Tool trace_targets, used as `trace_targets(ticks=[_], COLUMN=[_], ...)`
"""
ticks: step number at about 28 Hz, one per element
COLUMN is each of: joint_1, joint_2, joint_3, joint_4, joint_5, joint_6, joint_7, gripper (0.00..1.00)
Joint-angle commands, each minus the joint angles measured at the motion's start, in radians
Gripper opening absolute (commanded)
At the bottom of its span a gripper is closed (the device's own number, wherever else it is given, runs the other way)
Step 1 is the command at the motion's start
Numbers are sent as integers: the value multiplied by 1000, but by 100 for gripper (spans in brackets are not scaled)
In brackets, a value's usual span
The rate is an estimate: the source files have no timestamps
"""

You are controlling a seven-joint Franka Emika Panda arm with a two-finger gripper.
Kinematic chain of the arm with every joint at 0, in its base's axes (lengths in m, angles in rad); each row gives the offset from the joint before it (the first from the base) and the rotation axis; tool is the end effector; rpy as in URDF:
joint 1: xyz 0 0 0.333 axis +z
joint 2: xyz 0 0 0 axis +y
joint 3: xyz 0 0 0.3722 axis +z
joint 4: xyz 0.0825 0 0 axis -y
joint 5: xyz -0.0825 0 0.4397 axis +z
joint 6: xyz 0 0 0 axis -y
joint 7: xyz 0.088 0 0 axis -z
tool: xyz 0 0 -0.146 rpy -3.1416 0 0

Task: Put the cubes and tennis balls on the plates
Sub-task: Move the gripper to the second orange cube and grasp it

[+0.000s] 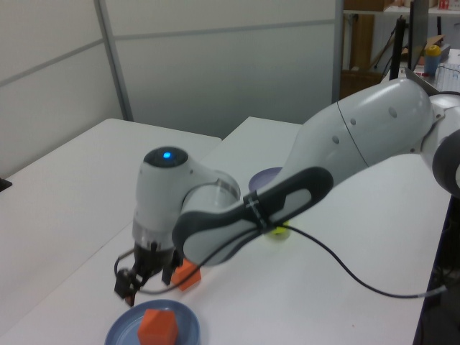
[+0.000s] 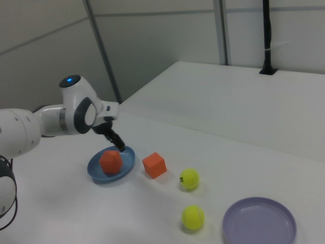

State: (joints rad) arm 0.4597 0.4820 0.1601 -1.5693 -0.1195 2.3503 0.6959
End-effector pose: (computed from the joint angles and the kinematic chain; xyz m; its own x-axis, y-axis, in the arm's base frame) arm 0.6650 0.4460 0.3848 0.9663 -0.0550 0.2514 -0.0124 -0.9857 -0.1678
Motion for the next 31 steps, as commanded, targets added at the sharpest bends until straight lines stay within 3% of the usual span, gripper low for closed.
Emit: trace_targets(ticks=[1, 8, 17, 31], joint_1=[-49, -92, -93, -96], joint_2=[-11, -11, -3, 21], joint_3=[-2, -16, -94, -97], joint_4=[-2, -2, -3, -9], joint_5=[-23, -20, -17, -17], joint_6=[3, 3, 3, 3], joint_7=[5, -26, -69, -92], gripper=[100, 100, 100, 100])
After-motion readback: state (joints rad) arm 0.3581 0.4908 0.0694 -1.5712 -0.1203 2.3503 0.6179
